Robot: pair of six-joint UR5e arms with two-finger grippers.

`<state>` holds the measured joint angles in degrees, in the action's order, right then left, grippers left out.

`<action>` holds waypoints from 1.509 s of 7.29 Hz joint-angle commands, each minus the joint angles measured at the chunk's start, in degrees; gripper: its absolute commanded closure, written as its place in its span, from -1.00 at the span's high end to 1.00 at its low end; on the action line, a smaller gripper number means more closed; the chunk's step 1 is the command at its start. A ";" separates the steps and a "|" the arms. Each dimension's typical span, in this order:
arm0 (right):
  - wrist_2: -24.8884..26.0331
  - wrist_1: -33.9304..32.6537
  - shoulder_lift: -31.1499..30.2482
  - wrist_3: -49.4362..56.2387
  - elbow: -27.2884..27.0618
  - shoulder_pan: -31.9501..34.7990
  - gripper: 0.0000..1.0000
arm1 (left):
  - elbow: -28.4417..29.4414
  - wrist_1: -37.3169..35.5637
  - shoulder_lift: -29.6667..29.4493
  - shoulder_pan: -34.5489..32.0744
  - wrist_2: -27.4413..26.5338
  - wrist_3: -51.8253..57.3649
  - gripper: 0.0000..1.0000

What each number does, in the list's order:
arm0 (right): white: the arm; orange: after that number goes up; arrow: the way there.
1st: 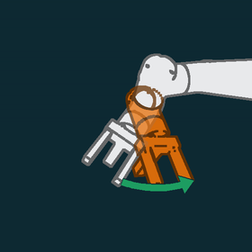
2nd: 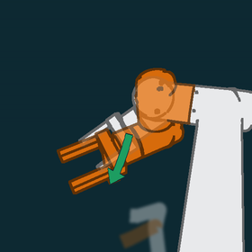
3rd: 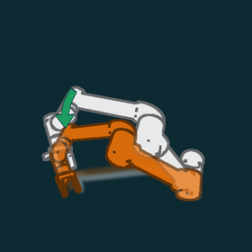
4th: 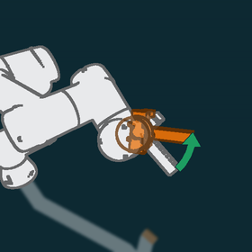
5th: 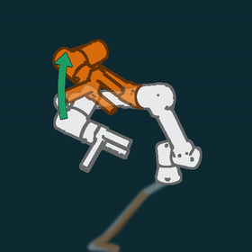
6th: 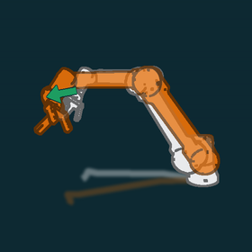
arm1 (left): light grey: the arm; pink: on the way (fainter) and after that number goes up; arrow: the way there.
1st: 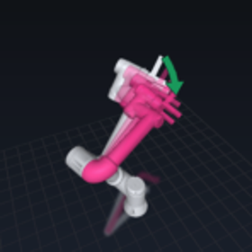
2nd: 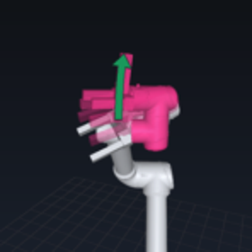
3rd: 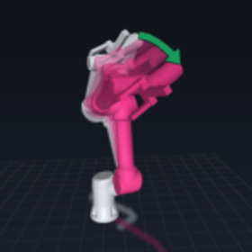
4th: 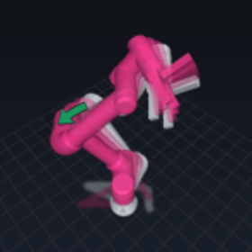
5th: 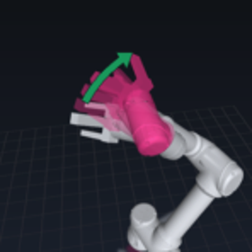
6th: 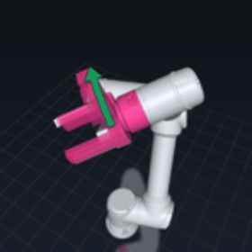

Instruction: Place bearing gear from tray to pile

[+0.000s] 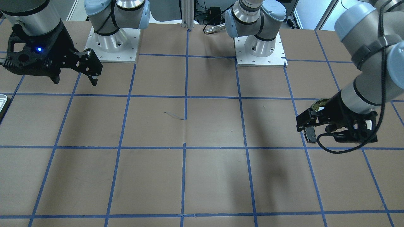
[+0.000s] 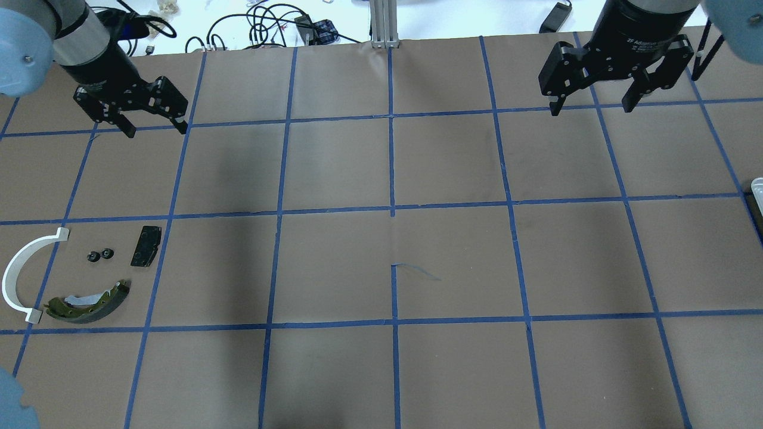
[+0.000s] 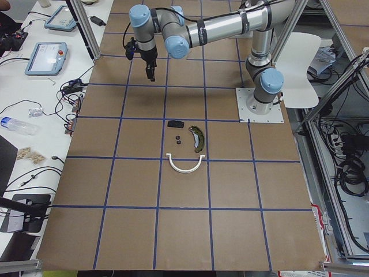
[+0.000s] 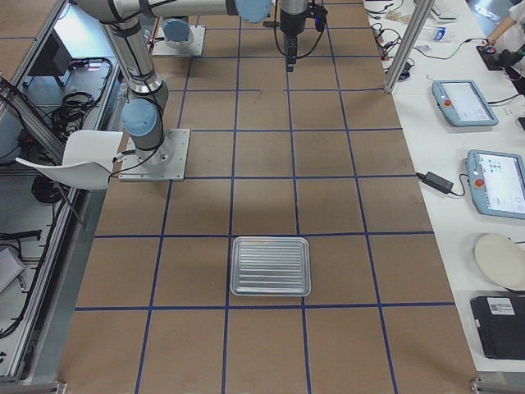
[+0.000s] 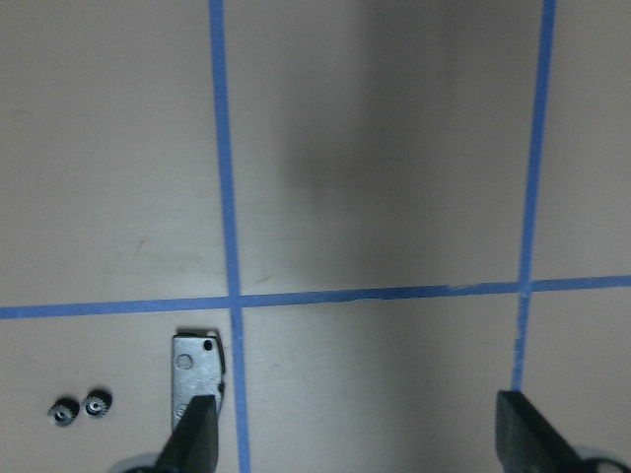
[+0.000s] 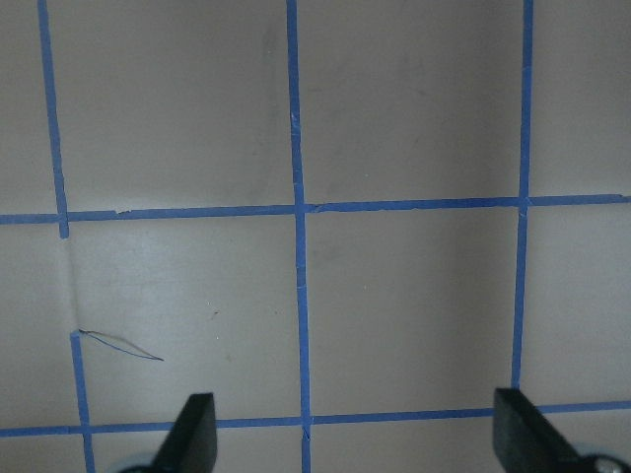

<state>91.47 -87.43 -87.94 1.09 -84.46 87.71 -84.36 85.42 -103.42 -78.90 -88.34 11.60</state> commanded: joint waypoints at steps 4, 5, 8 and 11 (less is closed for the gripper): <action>-0.07 -0.02 -0.04 -0.03 0.00 -0.08 1.00 | -1.42 7.39 8.31 -8.29 0.18 -3.95 1.00; -0.07 -0.11 -0.04 -0.03 0.00 -0.08 1.00 | -2.03 8.35 9.45 -8.29 0.10 -3.95 1.00; -0.07 -0.02 -0.04 -0.03 0.00 -0.08 1.00 | -3.97 8.98 10.69 -8.29 -0.34 -3.78 1.00; -0.07 -0.11 0.05 -0.03 0.00 -0.17 1.00 | -3.97 8.54 10.43 -8.03 -0.25 -3.60 1.00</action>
<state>91.40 -87.49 -87.96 1.06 -84.46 87.61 -88.21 94.04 -92.92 -86.98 -88.56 7.97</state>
